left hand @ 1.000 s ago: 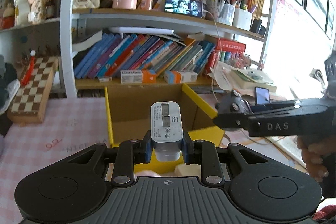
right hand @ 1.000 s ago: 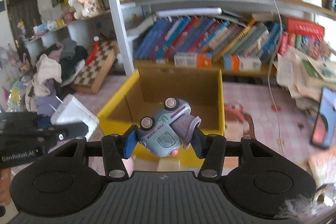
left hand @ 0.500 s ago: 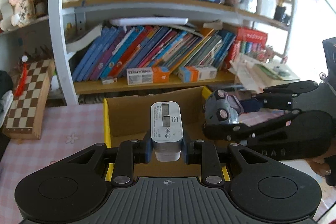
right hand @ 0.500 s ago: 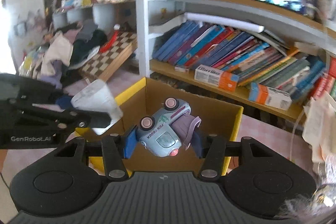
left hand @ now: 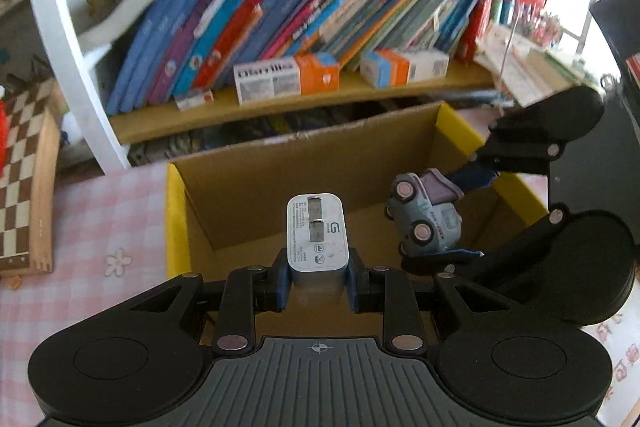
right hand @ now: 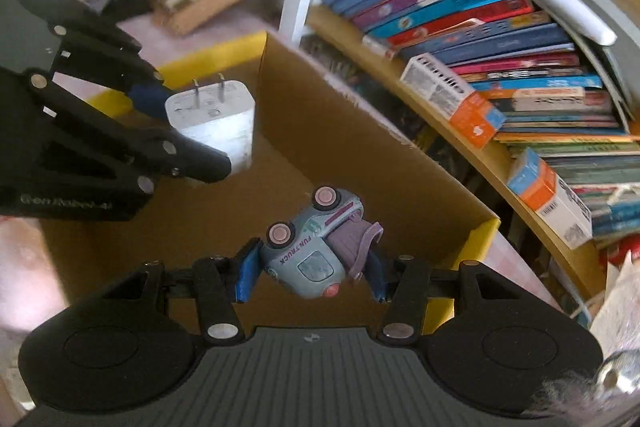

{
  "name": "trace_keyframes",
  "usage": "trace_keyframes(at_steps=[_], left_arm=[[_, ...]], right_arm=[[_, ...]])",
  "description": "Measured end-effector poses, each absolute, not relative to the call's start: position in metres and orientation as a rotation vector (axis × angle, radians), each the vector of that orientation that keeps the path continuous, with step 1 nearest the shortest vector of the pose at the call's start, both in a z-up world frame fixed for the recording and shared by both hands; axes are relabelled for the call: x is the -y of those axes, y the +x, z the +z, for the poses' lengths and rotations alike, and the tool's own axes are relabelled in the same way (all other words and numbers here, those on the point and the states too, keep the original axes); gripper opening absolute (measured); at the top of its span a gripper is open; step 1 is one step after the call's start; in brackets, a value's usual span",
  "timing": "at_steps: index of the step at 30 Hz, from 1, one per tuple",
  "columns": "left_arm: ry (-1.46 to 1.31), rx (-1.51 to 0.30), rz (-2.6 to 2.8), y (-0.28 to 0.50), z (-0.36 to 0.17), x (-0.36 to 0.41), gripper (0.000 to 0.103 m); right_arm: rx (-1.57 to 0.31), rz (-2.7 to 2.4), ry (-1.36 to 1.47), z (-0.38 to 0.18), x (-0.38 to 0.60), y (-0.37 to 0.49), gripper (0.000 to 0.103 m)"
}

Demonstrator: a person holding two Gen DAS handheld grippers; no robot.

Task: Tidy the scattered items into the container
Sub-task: 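Lift the charger and toy car with both grippers over the yellow box, then open both grippers to drop the charger and toy car into the box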

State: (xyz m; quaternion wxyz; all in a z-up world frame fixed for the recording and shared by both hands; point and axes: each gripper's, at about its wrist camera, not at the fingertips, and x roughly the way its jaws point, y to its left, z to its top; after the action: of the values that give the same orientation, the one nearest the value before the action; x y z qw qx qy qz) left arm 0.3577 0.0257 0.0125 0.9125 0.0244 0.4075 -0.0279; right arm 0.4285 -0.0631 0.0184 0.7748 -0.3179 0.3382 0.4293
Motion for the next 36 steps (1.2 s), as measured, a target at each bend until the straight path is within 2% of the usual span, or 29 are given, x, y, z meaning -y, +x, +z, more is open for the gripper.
trace_keyframes(at_steps=[11, 31, 34, 35, 36], left_arm=[[0.128, -0.956, -0.034, 0.401, -0.009, -0.019, 0.025], [0.158, -1.023, -0.027, 0.412, -0.015, -0.017, 0.028], [0.155, -1.002, -0.041, 0.41, -0.013, -0.018, 0.033], [0.153, -0.982, -0.047, 0.408, -0.011, -0.019, 0.04], [0.152, -0.962, -0.053, 0.406, -0.008, -0.019, 0.049]], right_arm=[[-0.773, 0.923, -0.887, -0.015, 0.037, 0.453, 0.051], [-0.824, 0.911, -0.937, -0.023, 0.028, 0.457, 0.051], [-0.822, 0.917, -0.931, -0.023, 0.029, 0.457, 0.051], [-0.819, 0.924, -0.921, -0.021, 0.03, 0.457, 0.055], [-0.808, 0.932, -0.905, -0.019, 0.031, 0.457, 0.064]])
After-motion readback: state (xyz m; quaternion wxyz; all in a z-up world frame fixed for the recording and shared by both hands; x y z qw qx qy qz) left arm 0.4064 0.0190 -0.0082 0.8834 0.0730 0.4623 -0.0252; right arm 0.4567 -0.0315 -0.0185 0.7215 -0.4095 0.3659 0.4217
